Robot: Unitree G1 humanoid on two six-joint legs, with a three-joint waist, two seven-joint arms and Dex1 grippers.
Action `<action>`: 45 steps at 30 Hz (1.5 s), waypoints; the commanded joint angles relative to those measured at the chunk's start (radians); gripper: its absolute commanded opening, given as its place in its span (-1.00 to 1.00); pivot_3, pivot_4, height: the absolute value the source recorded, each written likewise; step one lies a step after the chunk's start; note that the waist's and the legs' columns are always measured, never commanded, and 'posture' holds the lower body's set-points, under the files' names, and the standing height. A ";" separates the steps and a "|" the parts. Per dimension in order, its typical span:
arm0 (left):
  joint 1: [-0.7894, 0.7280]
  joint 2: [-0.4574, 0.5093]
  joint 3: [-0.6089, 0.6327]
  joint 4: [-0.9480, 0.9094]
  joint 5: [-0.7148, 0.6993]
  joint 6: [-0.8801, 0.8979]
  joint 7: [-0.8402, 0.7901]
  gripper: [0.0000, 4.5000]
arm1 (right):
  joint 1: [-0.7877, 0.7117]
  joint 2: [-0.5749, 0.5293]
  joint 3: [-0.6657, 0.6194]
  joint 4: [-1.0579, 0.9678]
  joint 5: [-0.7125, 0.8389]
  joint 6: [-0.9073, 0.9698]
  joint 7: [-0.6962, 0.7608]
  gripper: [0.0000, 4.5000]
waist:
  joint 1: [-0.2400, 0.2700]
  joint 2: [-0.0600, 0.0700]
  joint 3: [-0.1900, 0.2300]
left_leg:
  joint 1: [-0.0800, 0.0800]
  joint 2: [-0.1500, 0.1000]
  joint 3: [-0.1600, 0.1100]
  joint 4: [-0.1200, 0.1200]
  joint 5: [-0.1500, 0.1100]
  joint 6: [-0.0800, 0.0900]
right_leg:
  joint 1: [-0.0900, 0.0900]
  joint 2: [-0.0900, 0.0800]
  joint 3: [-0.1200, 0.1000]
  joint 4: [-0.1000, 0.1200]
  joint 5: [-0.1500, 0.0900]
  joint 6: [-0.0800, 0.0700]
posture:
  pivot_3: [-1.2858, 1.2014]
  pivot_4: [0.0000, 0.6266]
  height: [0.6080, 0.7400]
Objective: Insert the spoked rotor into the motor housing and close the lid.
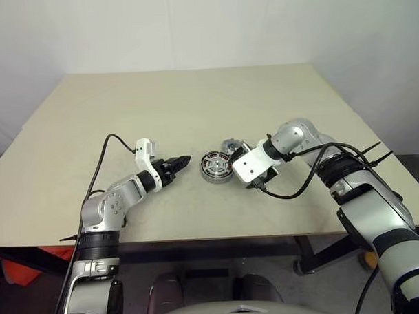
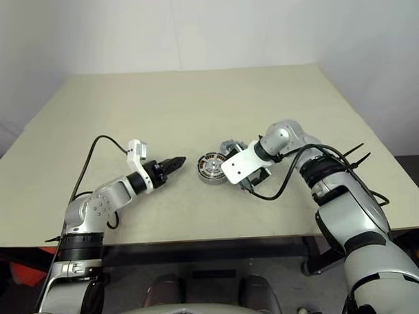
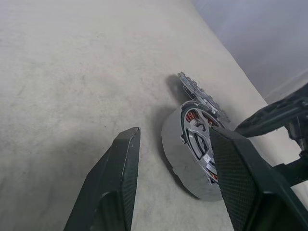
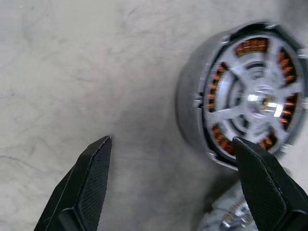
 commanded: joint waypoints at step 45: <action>-0.021 -0.008 0.012 -0.010 0.007 -0.021 -0.006 0.07 | -0.107 0.079 0.001 0.139 -0.048 -0.075 -0.079 0.04 | -0.025 -0.003 -0.001 | 0.000 0.000 0.000 0.001 -0.001 0.001 | 0.000 0.000 0.000 0.000 0.000 0.000 | 0.03 -1.00 1.00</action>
